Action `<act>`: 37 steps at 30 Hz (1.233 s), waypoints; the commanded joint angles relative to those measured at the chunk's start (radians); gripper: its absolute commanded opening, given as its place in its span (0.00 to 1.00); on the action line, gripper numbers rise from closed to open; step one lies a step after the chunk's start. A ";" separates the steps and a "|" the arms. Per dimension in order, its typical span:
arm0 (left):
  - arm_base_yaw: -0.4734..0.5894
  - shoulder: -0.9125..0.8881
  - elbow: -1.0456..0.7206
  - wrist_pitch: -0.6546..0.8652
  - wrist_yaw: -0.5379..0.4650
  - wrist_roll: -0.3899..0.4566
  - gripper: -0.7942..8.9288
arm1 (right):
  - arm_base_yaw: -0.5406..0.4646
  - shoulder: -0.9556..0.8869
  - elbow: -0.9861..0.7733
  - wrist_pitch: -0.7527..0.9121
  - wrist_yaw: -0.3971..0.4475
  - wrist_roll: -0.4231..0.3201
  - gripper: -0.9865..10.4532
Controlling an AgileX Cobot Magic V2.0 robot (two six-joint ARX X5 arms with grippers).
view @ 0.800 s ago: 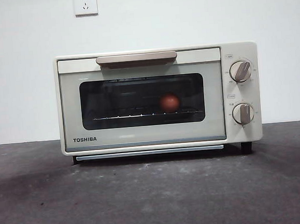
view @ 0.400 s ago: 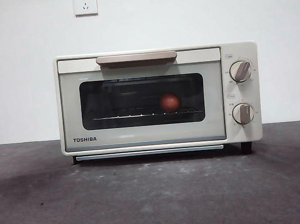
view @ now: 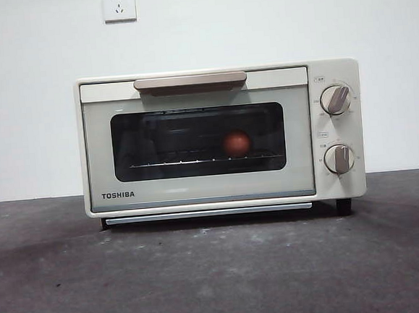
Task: Eggoven
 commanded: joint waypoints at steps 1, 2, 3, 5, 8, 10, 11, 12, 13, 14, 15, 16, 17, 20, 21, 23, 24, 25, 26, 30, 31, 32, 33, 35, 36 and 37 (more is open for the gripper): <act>0.050 -0.042 -0.087 0.152 -0.074 0.042 0.09 | 0.010 0.005 0.018 0.010 0.002 0.001 0.09; 0.063 -0.064 -0.124 0.192 -0.107 0.037 0.09 | 0.010 0.005 0.018 0.010 0.002 0.001 0.09; 0.071 -0.084 -0.156 0.221 -0.130 0.034 0.09 | 0.010 0.005 0.018 0.010 0.002 0.001 0.09; 0.084 -0.137 -0.233 0.260 -0.169 0.027 0.09 | 0.010 0.005 0.018 0.010 0.002 0.001 0.09; 0.099 -0.219 -0.342 0.280 -0.179 0.021 0.09 | 0.010 0.005 0.018 0.010 0.002 0.001 0.09; 0.108 -0.269 -0.405 0.280 -0.179 0.013 0.09 | 0.010 0.005 0.018 0.010 0.002 0.001 0.09; 0.112 -0.293 -0.435 0.277 -0.179 0.004 0.09 | 0.010 0.005 0.018 0.010 0.002 0.001 0.09; 0.117 -0.317 -0.462 0.273 -0.179 -0.004 0.09 | 0.010 0.005 0.018 0.010 0.002 0.001 0.09; 0.120 -0.335 -0.484 0.267 -0.179 -0.011 0.09 | 0.010 0.005 0.018 0.010 0.002 0.001 0.09; 0.124 -0.353 -0.507 0.261 -0.179 -0.014 0.09 | 0.010 0.005 0.018 0.010 0.002 0.001 0.09; 0.128 -0.369 -0.528 0.255 -0.179 -0.019 0.09 | 0.010 0.005 0.018 0.010 0.002 0.001 0.09; 0.131 -0.382 -0.544 0.248 -0.179 -0.021 0.09 | 0.010 0.005 0.018 0.010 0.002 0.001 0.09; 0.133 -0.396 -0.561 0.236 -0.179 -0.021 0.09 | 0.010 0.005 0.018 0.010 0.002 0.001 0.09; 0.138 -0.429 -0.601 0.202 -0.179 -0.024 0.09 | 0.010 0.005 0.018 0.010 0.002 0.001 0.09; 0.140 -0.438 -0.613 0.193 -0.179 -0.023 0.09 | 0.010 0.005 0.018 0.010 0.002 0.001 0.09; 0.143 -0.443 -0.634 0.183 -0.180 -0.024 0.09 | 0.010 0.005 0.018 0.010 0.002 0.001 0.09; 0.143 -0.443 -0.641 0.180 -0.180 -0.024 0.09 | 0.010 0.005 0.018 0.010 0.002 0.001 0.09; 0.143 -0.443 -0.648 0.173 -0.179 -0.025 0.09 | 0.010 0.005 0.018 0.010 0.002 0.001 0.09; 0.143 -0.443 -0.653 0.160 -0.179 -0.029 0.09 | 0.010 0.005 0.018 0.010 0.002 0.001 0.09; 0.143 -0.443 -0.673 0.103 -0.179 -0.064 0.09 | 0.010 0.005 0.018 0.010 0.002 0.001 0.09; 0.143 -0.443 -0.673 0.078 -0.179 -0.072 0.09 | 0.010 0.005 0.018 0.010 0.002 0.001 0.09; 0.143 -0.442 -0.672 0.068 -0.179 -0.080 0.09 | 0.010 0.005 0.018 0.010 0.002 0.001 0.09; 0.143 -0.443 -0.672 0.074 -0.179 -0.085 0.09 | 0.010 0.005 0.018 0.010 0.002 0.001 0.09; 0.143 -0.443 -0.672 0.078 -0.179 -0.084 0.09 | 0.010 0.005 0.018 0.010 0.002 0.001 0.09; 0.143 -0.442 -0.672 0.079 -0.179 -0.084 0.09 | 0.010 0.005 0.018 0.010 0.002 0.002 0.09; 0.143 -0.442 -0.672 0.079 -0.179 -0.084 0.09 | 0.010 0.005 0.018 0.010 0.002 0.001 0.09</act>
